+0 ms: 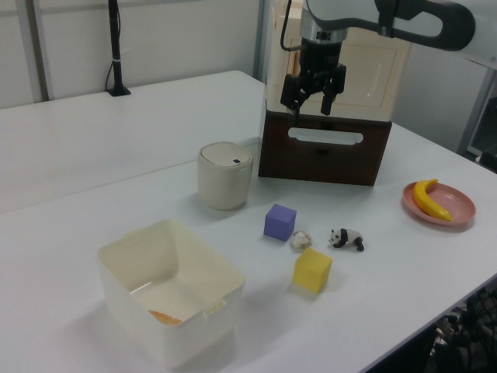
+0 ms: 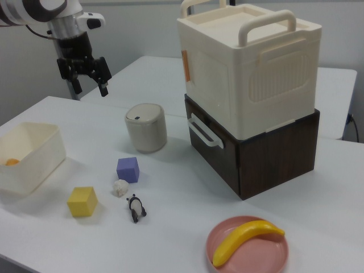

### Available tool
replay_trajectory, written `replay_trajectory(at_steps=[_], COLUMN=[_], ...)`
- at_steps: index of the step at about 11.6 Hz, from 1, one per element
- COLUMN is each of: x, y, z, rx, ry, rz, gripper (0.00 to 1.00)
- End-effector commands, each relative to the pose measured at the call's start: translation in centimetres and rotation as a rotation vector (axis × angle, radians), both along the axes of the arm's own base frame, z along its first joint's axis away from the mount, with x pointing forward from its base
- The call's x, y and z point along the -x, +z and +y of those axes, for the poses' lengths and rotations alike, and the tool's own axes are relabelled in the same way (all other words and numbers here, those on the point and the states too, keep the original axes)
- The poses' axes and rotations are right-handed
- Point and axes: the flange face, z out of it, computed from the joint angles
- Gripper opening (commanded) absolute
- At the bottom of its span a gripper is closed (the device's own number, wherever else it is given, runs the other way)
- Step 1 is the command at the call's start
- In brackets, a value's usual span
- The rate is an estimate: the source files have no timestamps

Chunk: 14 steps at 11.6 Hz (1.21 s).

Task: Open the trash can

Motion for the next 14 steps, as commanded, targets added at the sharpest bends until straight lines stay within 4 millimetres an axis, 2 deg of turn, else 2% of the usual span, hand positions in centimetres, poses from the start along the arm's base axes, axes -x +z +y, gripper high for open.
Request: replay_trajectory(at_steps=[1, 14], x=[0.46, 0.4], y=[-0.03, -0.48], z=[0.27, 0.37], rx=[-0.021, -0.019], ry=[0.021, 0.01], rz=[-0.011, 0.001], gripper=[1.0, 1.0])
